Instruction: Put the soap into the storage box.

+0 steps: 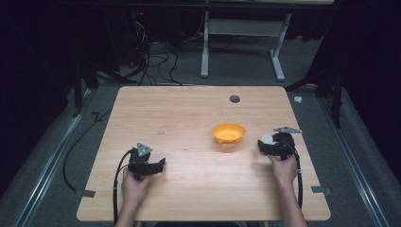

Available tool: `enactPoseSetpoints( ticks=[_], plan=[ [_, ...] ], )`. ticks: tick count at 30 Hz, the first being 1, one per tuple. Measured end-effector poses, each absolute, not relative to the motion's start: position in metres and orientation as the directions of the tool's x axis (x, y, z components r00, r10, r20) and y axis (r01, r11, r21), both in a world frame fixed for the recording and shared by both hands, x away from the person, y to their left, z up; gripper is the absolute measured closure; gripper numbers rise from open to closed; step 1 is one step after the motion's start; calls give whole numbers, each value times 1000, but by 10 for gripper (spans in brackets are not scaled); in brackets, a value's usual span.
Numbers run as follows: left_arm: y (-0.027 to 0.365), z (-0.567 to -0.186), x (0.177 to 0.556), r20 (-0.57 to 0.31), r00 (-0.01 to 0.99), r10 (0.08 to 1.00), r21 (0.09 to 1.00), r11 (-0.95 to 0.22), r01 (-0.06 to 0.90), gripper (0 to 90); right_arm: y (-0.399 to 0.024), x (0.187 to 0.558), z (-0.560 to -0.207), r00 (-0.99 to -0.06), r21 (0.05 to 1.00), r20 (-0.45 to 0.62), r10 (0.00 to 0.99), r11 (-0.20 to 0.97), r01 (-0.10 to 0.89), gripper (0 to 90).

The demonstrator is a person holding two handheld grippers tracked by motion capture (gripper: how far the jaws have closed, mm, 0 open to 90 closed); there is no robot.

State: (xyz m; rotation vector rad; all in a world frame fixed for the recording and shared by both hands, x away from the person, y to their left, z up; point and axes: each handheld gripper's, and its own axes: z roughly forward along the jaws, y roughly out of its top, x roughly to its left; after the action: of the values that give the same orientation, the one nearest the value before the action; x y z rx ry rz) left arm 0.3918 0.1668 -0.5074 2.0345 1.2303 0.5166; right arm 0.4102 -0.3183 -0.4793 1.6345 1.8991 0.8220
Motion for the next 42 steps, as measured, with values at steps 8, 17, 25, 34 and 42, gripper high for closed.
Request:
enactPoseSetpoints(
  ticks=[8,17,25,34,42],
  plan=[
    [167,-507,392,-17,471,882,733,-309,606,207,-319,416,-488,-141,701,22,990,85,708,188],
    [167,-507,392,-17,471,882,733,-310,606,207,-320,417,-492,-152,693,24,988,93,715,240],
    [167,-507,392,-17,471,882,733,-309,606,207,-320,417,-492,-157,695,21,987,99,712,245],
    [167,-507,392,-17,471,882,733,-309,606,207,-321,417,-491,-136,691,34,990,75,719,248],
    [167,-507,392,-17,471,882,733,-309,606,206,-323,413,-491,-128,704,41,991,62,708,248]
  ],
)
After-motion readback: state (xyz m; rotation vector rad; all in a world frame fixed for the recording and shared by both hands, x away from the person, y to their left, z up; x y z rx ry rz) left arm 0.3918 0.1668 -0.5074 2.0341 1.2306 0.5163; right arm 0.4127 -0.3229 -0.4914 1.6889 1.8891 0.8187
